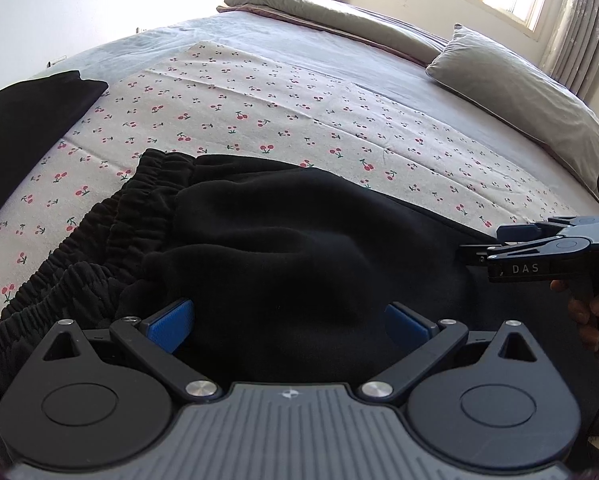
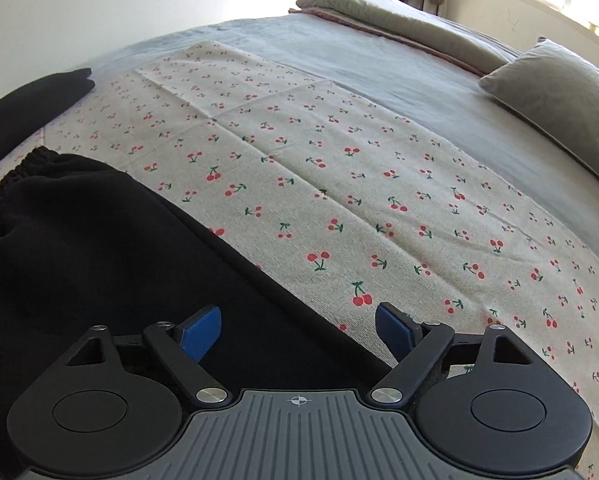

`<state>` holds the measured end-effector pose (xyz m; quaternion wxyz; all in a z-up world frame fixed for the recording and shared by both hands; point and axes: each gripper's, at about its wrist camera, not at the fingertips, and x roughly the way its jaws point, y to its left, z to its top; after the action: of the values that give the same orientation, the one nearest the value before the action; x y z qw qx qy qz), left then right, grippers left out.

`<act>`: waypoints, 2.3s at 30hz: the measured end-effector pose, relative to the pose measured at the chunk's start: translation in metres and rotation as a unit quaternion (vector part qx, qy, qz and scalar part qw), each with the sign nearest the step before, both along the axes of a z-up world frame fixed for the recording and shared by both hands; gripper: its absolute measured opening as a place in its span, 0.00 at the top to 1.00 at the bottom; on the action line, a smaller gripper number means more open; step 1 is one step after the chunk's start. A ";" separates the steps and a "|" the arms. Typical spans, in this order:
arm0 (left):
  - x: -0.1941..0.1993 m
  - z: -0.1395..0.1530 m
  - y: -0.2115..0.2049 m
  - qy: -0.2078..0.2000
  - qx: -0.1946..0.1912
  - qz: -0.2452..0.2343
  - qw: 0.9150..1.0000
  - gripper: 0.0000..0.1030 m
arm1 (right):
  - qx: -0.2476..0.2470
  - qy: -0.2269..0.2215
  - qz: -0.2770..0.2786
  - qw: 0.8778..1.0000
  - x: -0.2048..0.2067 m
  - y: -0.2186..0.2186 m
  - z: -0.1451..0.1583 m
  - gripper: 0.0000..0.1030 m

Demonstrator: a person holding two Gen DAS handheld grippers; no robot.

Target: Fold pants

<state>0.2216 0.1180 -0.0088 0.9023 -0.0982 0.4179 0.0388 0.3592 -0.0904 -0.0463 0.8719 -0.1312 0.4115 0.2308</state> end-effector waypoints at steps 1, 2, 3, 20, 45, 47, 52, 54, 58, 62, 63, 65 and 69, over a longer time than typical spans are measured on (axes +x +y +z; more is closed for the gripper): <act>0.000 0.000 0.000 0.000 -0.002 0.001 1.000 0.00 | 0.012 0.004 0.000 1.000 0.000 -0.001 0.000 0.33; 0.000 0.000 0.000 0.001 -0.002 0.001 1.000 0.00 | 0.020 0.006 0.002 1.000 -0.001 -0.002 0.001 0.42; 0.000 0.000 0.000 0.002 -0.002 0.000 1.000 0.00 | 0.022 0.006 0.006 1.000 -0.004 -0.001 0.002 0.55; -0.013 0.012 0.005 -0.049 -0.190 -0.068 0.978 0.01 | -0.062 -0.171 0.033 0.983 -0.175 0.039 0.053 0.94; -0.004 -0.017 -0.029 0.007 -0.181 -0.050 0.982 0.86 | 0.018 -0.090 -0.213 0.973 -0.157 -0.063 0.064 0.29; -0.006 -0.016 -0.030 0.005 -0.176 -0.051 0.983 0.86 | 0.019 -0.078 -0.274 0.958 -0.146 -0.091 0.063 0.27; -0.008 -0.014 -0.034 0.000 -0.159 -0.055 0.986 0.86 | 0.088 0.005 -0.415 0.906 -0.129 -0.161 0.044 0.27; -0.007 -0.014 -0.036 -0.002 -0.154 -0.056 0.987 0.87 | 0.113 0.036 -0.449 0.885 -0.122 -0.178 0.032 0.27; -0.007 -0.015 -0.037 -0.003 -0.148 -0.058 0.987 0.87 | 0.108 0.073 -0.491 0.861 -0.105 -0.185 0.013 0.27; -0.007 -0.015 -0.039 -0.002 -0.146 -0.058 0.988 0.87 | 0.075 0.070 -0.507 0.856 -0.094 -0.177 0.005 0.26; -0.007 -0.015 -0.039 -0.002 -0.146 -0.058 0.988 0.87 | 0.066 0.068 -0.509 0.856 -0.092 -0.175 0.005 0.26; -0.007 -0.015 -0.041 -0.002 -0.144 -0.057 0.988 0.87 | 0.044 0.057 -0.517 0.853 -0.091 -0.171 0.005 0.34; -0.008 -0.012 -0.040 -0.004 -0.148 -0.055 0.987 0.89 | 0.011 0.032 -0.528 0.848 -0.098 -0.175 0.009 0.90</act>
<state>0.2141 0.0777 -0.0207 0.8803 -0.2079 0.4201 -0.0734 0.2611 -0.2657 -0.0376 0.8500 0.1234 0.4434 -0.2562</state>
